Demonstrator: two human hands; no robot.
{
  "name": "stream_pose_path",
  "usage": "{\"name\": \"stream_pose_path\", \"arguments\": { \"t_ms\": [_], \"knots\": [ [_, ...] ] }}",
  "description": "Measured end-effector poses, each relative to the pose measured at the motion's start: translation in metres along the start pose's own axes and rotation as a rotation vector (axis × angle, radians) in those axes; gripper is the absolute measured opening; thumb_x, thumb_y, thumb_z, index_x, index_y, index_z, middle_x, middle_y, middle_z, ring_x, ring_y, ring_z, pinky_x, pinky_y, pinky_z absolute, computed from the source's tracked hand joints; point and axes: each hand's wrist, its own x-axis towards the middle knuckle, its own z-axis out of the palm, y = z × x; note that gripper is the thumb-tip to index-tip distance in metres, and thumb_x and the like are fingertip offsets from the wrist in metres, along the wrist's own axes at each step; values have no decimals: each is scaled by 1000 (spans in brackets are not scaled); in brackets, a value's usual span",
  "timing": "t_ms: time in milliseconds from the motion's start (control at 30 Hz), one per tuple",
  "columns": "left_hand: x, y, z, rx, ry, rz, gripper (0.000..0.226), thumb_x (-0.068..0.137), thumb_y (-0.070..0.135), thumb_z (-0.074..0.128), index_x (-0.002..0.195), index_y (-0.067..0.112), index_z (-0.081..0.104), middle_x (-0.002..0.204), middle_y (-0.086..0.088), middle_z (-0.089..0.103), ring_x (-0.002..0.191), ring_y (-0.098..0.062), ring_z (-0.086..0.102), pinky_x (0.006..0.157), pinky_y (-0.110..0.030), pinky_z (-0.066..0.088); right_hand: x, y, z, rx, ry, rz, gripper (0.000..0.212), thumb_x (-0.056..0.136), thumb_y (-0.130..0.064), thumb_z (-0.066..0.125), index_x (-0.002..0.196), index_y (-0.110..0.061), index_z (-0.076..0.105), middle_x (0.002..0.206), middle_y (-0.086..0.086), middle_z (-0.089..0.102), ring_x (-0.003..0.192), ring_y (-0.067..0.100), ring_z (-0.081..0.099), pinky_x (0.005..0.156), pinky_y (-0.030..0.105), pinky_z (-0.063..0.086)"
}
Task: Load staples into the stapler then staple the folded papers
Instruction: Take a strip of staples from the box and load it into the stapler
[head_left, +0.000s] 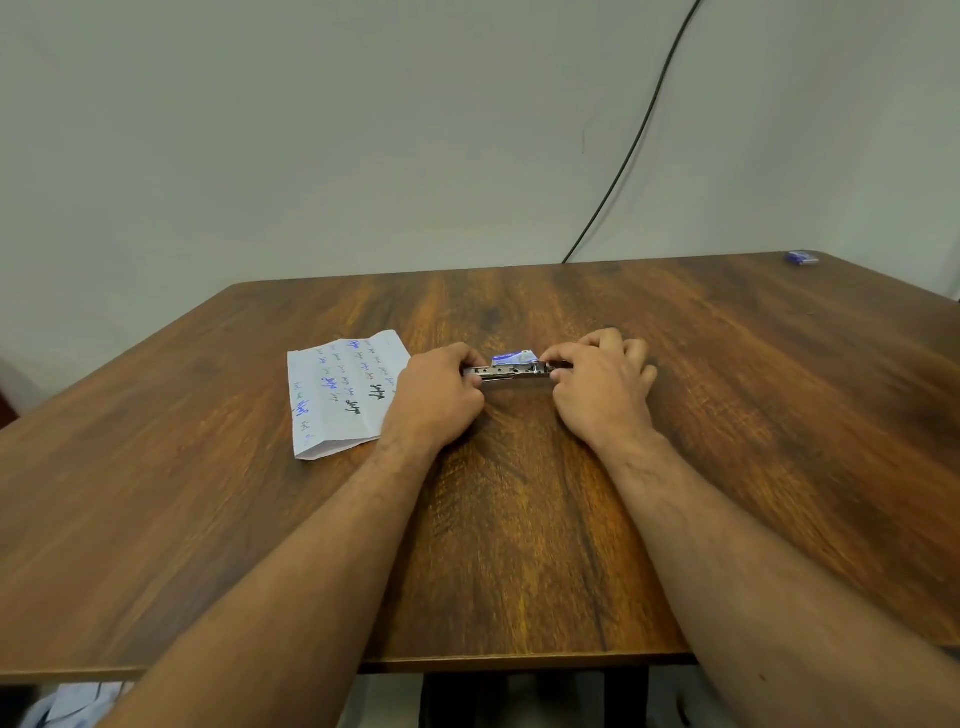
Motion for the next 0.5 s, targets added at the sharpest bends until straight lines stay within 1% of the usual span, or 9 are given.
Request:
{"name": "stream_pose_path", "arguments": {
  "t_ms": [67, 133, 233, 267, 300, 367, 400, 433, 500],
  "knots": [
    [0, 1, 0, -15, 4, 4, 21, 90, 14, 59, 97, 30, 72, 87, 9, 69, 85, -15, 63, 79, -31, 51, 2, 2, 1, 61, -4, 0, 28, 97, -25, 61, 114, -45, 72, 121, -4, 48, 118, 25, 39, 100, 42, 27],
    [-1, 1, 0, -24, 5, 2, 21, 90, 14, 59, 94, 31, 70, 88, 9, 69, 86, -14, 64, 79, -31, 51, 3, 3, 1, 93, -20, -11, 28, 98, -24, 61, 116, -43, 72, 112, -4, 47, 113, 24, 44, 99, 42, 31],
    [-1, 1, -1, -16, 40, -9, 22, 90, 12, 58, 90, 34, 63, 87, 12, 65, 86, -13, 61, 76, -29, 47, 5, 3, 0, 104, 22, -25, 24, 94, -26, 69, 112, -39, 75, 105, -2, 49, 108, 23, 41, 97, 39, 34],
    [-1, 1, -1, -17, 52, -13, 23, 90, 12, 57, 89, 34, 61, 87, 12, 64, 86, -13, 61, 76, -29, 45, 4, 3, -1, 135, 48, -34, 25, 91, -24, 73, 111, -37, 76, 105, -1, 50, 109, 21, 40, 95, 33, 34],
    [-1, 1, -1, -19, 57, -14, 23, 91, 11, 57, 89, 34, 60, 88, 11, 64, 87, -13, 60, 77, -29, 45, 3, 3, -2, 188, 72, -44, 27, 88, -21, 76, 111, -35, 75, 105, -2, 50, 107, 18, 41, 91, 24, 33],
    [-1, 2, 0, -8, 48, -3, 23, 90, 11, 57, 90, 33, 60, 90, 10, 64, 87, -14, 59, 77, -29, 45, 1, 1, -5, 325, 116, -49, 35, 83, -13, 80, 111, -32, 72, 106, -3, 51, 97, 4, 46, 79, 3, 30],
    [-1, 2, -1, 1, 43, 6, 23, 90, 11, 57, 90, 33, 60, 90, 9, 64, 87, -14, 59, 77, -29, 45, 0, 0, -6, 392, 144, -52, 39, 81, -9, 81, 110, -34, 69, 107, -4, 53, 91, -2, 48, 72, -1, 33],
    [-1, 3, -1, 5, 40, 14, 23, 90, 10, 57, 90, 33, 60, 90, 9, 64, 86, -15, 60, 76, -28, 44, -1, 0, -7, 452, 176, -62, 44, 79, -6, 81, 109, -35, 65, 108, -3, 57, 90, -4, 50, 70, -3, 35],
    [-2, 3, -1, -3, 42, 20, 22, 88, 10, 57, 91, 31, 61, 90, 8, 65, 86, -16, 60, 75, -28, 43, -3, -1, -8, 561, 220, -82, 55, 76, -3, 82, 110, -38, 56, 105, -4, 64, 90, 0, 58, 72, 0, 41]
  ]
}}
